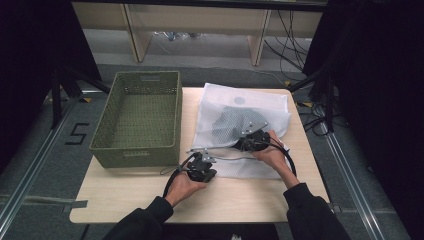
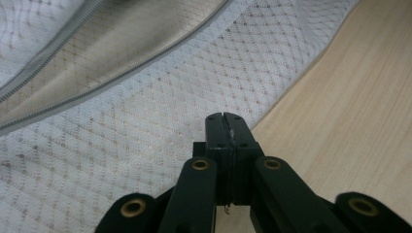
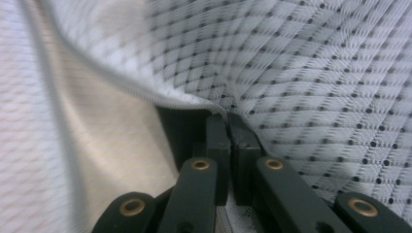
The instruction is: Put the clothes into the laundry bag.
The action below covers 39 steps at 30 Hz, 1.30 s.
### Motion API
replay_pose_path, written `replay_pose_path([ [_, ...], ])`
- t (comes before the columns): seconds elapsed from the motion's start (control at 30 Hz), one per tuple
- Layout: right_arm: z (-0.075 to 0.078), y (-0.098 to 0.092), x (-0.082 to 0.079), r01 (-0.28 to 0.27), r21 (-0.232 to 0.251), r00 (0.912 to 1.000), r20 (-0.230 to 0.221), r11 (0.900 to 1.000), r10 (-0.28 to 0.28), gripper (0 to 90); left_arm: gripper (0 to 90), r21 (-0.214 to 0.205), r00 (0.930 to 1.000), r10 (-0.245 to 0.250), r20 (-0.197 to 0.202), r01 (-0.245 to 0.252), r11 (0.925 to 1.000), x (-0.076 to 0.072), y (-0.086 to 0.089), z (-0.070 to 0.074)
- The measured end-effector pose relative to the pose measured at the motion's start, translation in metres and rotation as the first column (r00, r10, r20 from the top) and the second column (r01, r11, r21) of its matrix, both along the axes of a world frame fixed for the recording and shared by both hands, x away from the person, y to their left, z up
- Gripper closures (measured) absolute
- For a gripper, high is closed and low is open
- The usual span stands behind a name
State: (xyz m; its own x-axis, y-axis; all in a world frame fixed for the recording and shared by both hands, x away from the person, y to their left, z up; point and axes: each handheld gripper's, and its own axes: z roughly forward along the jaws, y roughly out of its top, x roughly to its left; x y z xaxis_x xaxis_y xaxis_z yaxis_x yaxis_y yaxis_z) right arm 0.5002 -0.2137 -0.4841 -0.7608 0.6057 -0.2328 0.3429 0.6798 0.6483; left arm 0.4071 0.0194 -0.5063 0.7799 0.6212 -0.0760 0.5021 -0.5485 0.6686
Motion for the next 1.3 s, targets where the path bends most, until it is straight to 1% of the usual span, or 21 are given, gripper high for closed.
replay_pose_path([
  [0.03, 0.003, 0.0, -0.006, -0.004, -0.001, 0.9998, 0.019, 1.0, 0.004, 89.4, 88.6, 0.001, 1.0, -0.003, -0.002, 0.003, 1.0, 0.0, 0.001, 0.0],
  [0.1, 0.009, -0.003, -0.015, -0.021, 0.002, 0.9997, 0.009, 0.9998, 0.021, 89.4, 88.5, 0.003, 0.9999, -0.008, 0.009, 0.008, 1.0, 0.001, 0.001, 0.0],
  [0.2, 0.013, -0.003, -0.028, -0.039, 0.008, 0.9988, 0.031, 0.9992, 0.039, 89.5, 88.4, 0.0, 0.9999, 0.013, 0.001, -0.013, 0.9999, -0.001, 0.001, 0.0],
  [0.23, 0.013, -0.003, -0.032, -0.048, -0.004, 0.9986, 0.02, 0.9988, 0.048, 89.5, 88.2, -0.009, 0.9999, 0.006, -0.011, -0.006, 0.9999, -0.001, 0.0, -0.001],
  [0.27, 0.011, -0.002, -0.036, -0.061, -0.022, 0.9978, 0.025, 0.9979, 0.062, 89.6, 87.9, 0.002, 0.9999, 0.015, 0.002, -0.015, 0.9999, 0.0, 0.001, -0.001],
  [0.3, 0.009, 0.0, -0.041, -0.078, -0.068, 0.9961, 0.036, 0.9947, 0.08, 89.6, 87.5, 0.001, 0.9999, 0.013, 0.001, -0.013, 0.9999, 0.0, 0.001, -0.001],
  [0.33, 0.007, 0.001, -0.044, -0.081, -0.068, 0.9958, 0.036, 0.9944, 0.084, 89.7, 87.3, 0.001, 1.0, 0.005, 0.0, -0.005, 1.0, 0.0, 0.001, -0.001],
  [0.37, 0.006, 0.001, -0.045, -0.1, -0.079, 0.9941, 0.035, 0.9918, 0.103, 89.7, 86.7, -0.003, 1.0, -0.002, -0.008, 0.002, 1.0, 0.0, 0.001, -0.001],
  [0.47, 0.003, -0.002, -0.048, -0.089, -0.097, 0.9958, 0.014, 0.9913, 0.091, 89.8, 86.1, 0.002, 0.9999, -0.005, 0.015, 0.005, 1.0, 0.0, 0.001, 0.0],
  [0.6, -0.009, -0.01, -0.05, -0.074, -0.141, 0.997, -0.032, 0.9872, 0.07, 89.8, 84.9, -0.002, 0.9999, -0.005, 0.011, 0.005, 1.0, 0.0, 0.001, -0.001],
  [0.7, -0.014, -0.012, -0.053, -0.061, -0.14, 0.9977, -0.037, 0.9882, 0.056, 89.8, 83.6, 0.001, 0.9999, -0.01, 0.011, 0.01, 0.9999, 0.0, 0.001, 0.0],
  [0.73, -0.012, -0.013, -0.051, -0.077, -0.155, 0.9968, -0.034, 0.9849, 0.072, 89.8, 83.0, 0.004, 0.9999, -0.012, 0.011, 0.012, 0.9999, 0.0, 0.001, 0.0],
  [0.77, -0.013, -0.013, -0.052, -0.063, -0.133, 0.9976, -0.038, 0.9891, 0.058, 89.8, 82.1, 0.009, 0.9999, -0.012, 0.005, 0.012, 0.9999, 0.0, 0.001, 0.0],
  [0.87, -0.014, -0.013, -0.052, -0.065, -0.132, 0.9972, -0.044, 0.9892, 0.06, 89.4, 75.6, -0.004, 0.9997, -0.019, -0.015, 0.019, 0.9998, 0.0, 0.0, 0.001],
  [0.9, -0.014, -0.013, -0.052, -0.066, -0.131, 0.9972, -0.043, 0.9892, 0.061, 88.6, 71.1, -0.003, 0.9998, -0.022, 0.003, 0.022, 0.9998, 0.001, 0.0, 0.002],
  [1.0, -0.012, -0.013, -0.052, -0.066, -0.119, 0.9973, -0.041, 0.9907, 0.061, 85.8, 63.4, -0.02, 0.9999, -0.017, -0.002, 0.017, 0.9997, 0.001, 0.002, 0.007],
  [1.07, -0.011, -0.013, -0.053, -0.066, -0.099, 0.9975, -0.032, 0.9929, 0.063, 81.4, 58.3, -0.029, 0.9999, -0.014, 0.009, 0.014, 0.9995, 0.001, 0.004, 0.012],
  [1.17, -0.007, -0.012, -0.056, -0.048, -0.035, 0.998, -0.044, 0.9982, 0.047, 72.9, 53.8, -0.058, 0.9994, 0.011, 0.031, -0.009, 0.9983, -0.002, 0.007, 0.02],
  [1.2, -0.004, -0.012, -0.055, -0.049, -0.022, 0.9985, -0.025, 0.9985, 0.049, 71.8, 52.2, -0.062, 0.9992, 0.016, 0.037, -0.014, 0.998, -0.002, 0.008, 0.023],
  [1.23, -0.002, -0.013, -0.057, -0.049, -0.015, 0.9981, -0.038, 0.9987, 0.049, 69.2, 49.6, -0.071, 0.9991, 0.016, 0.038, -0.013, 0.9974, -0.003, 0.01, 0.026],
  [1.3, 0.002, -0.015, -0.056, -0.053, 0.006, 0.9984, -0.022, 0.9986, 0.053, 60.0, 45.5, -0.081, 0.9988, 0.024, 0.042, -0.021, 0.9965, -0.005, 0.014, 0.031],
])
